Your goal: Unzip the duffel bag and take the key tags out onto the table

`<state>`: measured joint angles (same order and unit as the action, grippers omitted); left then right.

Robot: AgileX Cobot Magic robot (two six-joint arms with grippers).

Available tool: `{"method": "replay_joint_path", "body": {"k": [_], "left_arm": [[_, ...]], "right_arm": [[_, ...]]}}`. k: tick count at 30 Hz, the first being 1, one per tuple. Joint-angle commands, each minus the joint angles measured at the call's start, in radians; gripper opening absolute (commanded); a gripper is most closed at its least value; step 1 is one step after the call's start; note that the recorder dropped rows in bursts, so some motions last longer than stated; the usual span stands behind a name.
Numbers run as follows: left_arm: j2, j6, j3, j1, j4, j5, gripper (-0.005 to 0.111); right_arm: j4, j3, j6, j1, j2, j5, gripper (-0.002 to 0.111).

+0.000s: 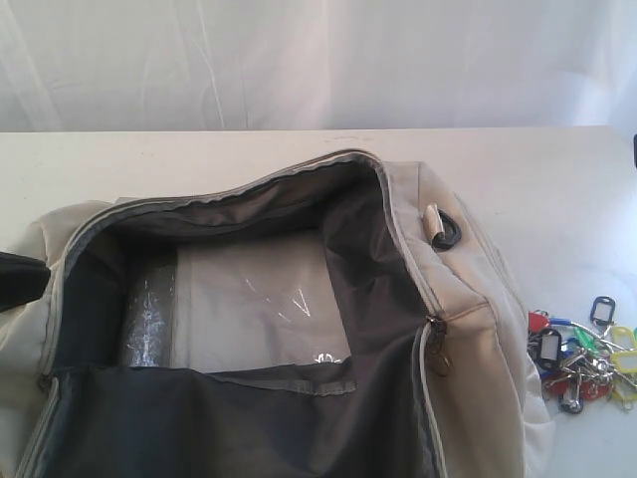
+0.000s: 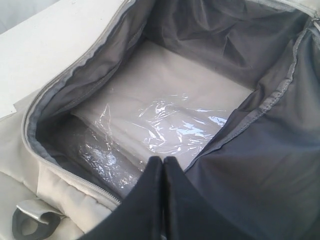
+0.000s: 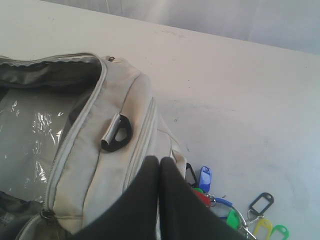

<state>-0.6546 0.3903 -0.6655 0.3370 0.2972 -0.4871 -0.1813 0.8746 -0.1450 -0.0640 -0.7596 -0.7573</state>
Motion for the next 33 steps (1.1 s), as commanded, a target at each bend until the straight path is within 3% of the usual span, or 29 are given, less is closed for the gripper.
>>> {"method": "replay_joint_path", "body": {"k": [1, 16, 21, 27, 33], "left_arm": [[0.066, -0.009, 0.007, -0.031, 0.015, -0.012, 0.000], [0.524, -0.009, 0.007, -0.289, 0.015, -0.008, 0.000], [0.652, -0.009, 0.007, -0.304, 0.015, -0.008, 0.000], [0.655, -0.009, 0.024, -0.304, 0.015, 0.014, 0.000], [0.655, -0.009, 0.119, -0.304, 0.012, 0.029, 0.000]], "right_arm": [[-0.003, -0.007, -0.007, 0.005, 0.005, 0.007, 0.000], [-0.003, -0.007, -0.007, 0.005, 0.005, 0.007, 0.000], [-0.003, -0.007, -0.007, 0.005, 0.005, 0.007, 0.000], [-0.003, -0.007, -0.007, 0.005, 0.007, 0.008, 0.000], [-0.003, -0.007, -0.007, 0.005, 0.007, 0.008, 0.000]]}}
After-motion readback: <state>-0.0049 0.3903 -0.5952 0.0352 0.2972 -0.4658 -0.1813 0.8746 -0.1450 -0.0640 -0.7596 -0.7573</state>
